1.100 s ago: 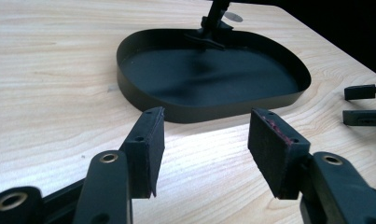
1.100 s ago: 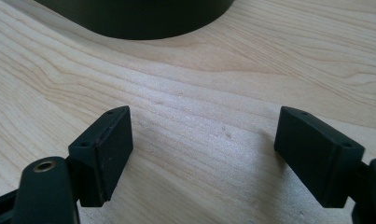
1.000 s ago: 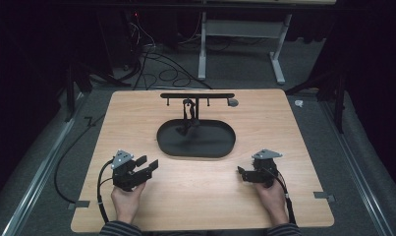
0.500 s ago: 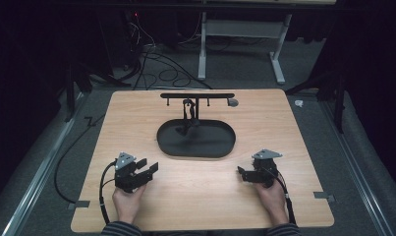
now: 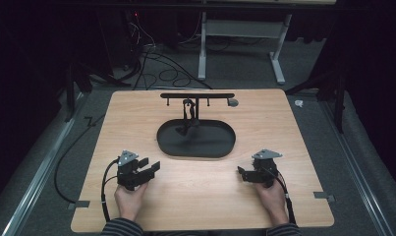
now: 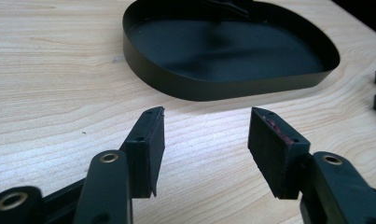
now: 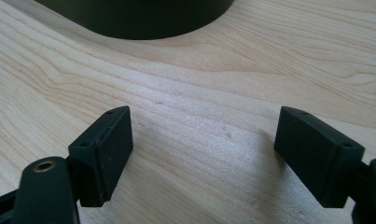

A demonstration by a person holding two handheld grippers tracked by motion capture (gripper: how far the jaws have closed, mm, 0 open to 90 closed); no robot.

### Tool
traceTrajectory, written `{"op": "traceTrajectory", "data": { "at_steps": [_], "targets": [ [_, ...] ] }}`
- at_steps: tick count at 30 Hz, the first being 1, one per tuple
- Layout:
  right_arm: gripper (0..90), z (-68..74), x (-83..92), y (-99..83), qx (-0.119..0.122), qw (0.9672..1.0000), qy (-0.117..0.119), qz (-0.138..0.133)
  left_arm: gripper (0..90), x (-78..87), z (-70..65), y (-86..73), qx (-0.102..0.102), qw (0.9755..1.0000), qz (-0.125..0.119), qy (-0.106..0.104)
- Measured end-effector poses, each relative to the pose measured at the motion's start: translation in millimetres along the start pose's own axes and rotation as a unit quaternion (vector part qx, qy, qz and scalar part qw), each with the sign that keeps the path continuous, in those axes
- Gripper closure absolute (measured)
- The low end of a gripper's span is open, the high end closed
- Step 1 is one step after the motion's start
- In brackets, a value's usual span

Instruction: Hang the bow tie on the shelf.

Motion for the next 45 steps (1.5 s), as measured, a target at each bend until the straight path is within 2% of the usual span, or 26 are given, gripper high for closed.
{"op": "traceTrajectory", "data": {
  "at_steps": [1, 7, 19, 29, 33, 40, 45],
  "targets": [
    [20.6, 0.0, 0.0, 0.0, 0.000, 1.0000, 0.000, 0.000, 46.4, -1.3, -0.3, -1.3, -0.007, 1.0000, 0.004, 0.003],
    [20.6, 0.0, 0.0, 0.0, 0.000, 1.0000, 0.000, 0.000, 46.4, -5.8, 2.7, -4.2, -0.002, 0.9999, 0.011, 0.012],
    [20.5, 0.1, 0.1, -0.1, 0.000, 1.0000, 0.000, 0.000, 46.3, -17.2, 1.6, -10.5, -0.008, 0.9996, 0.018, 0.019],
    [20.5, 0.1, 0.0, -0.1, 0.002, 1.0000, 0.001, 0.000, 46.0, -28.2, -1.0, -12.3, -0.023, 0.9990, 0.024, 0.031],
    [20.6, 0.3, 0.2, -0.2, 0.001, 1.0000, 0.001, 0.000, 45.9, -32.5, -10.5, -16.7, -0.048, 0.9980, 0.020, 0.036],
    [20.6, 0.6, 0.4, -0.5, 0.000, 1.0000, 0.001, 0.000, 45.6, -37.4, -10.8, -16.9, -0.048, 0.9980, 0.020, 0.037],
    [20.5, 0.5, 0.4, -0.5, 0.000, 1.0000, 0.001, 0.000, 45.2, -37.9, -13.1, -17.9, -0.060, 0.9970, 0.019, 0.044]
  ]
}}
Point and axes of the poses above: each handheld gripper's, and its own axes: x roughly backward along the jaws, y roughly out of its top, z roughly to its left, the point moved 3 cm from there along -x, roughly forward along the jaws, and after that the axes turned 11 degrees about y, right-handed, at the moved point
